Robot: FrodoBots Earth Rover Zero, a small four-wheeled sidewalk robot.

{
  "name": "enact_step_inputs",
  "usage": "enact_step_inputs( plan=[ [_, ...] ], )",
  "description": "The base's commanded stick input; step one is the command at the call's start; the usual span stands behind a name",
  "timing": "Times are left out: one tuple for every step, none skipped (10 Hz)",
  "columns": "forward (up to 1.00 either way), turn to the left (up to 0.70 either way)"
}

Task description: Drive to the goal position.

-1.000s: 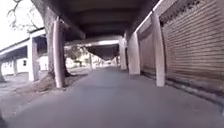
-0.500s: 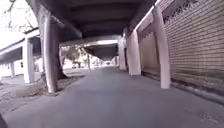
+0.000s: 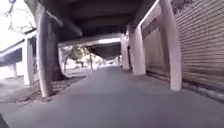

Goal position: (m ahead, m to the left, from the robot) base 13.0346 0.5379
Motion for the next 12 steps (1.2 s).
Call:
enact_step_inputs(
  plan=[
    [0.70, 0.00],
    [0.70, 0.00],
    [0.70, 0.00],
    [0.70, 0.00],
    [0.70, 0.00],
    [0.70, 0.00],
    [0.70, 0.00],
    [0.70, 0.00],
    [0.70, 0.00],
    [0.70, 0.00],
    [0.70, 0.00],
    [0.70, 0.00]
  ],
)
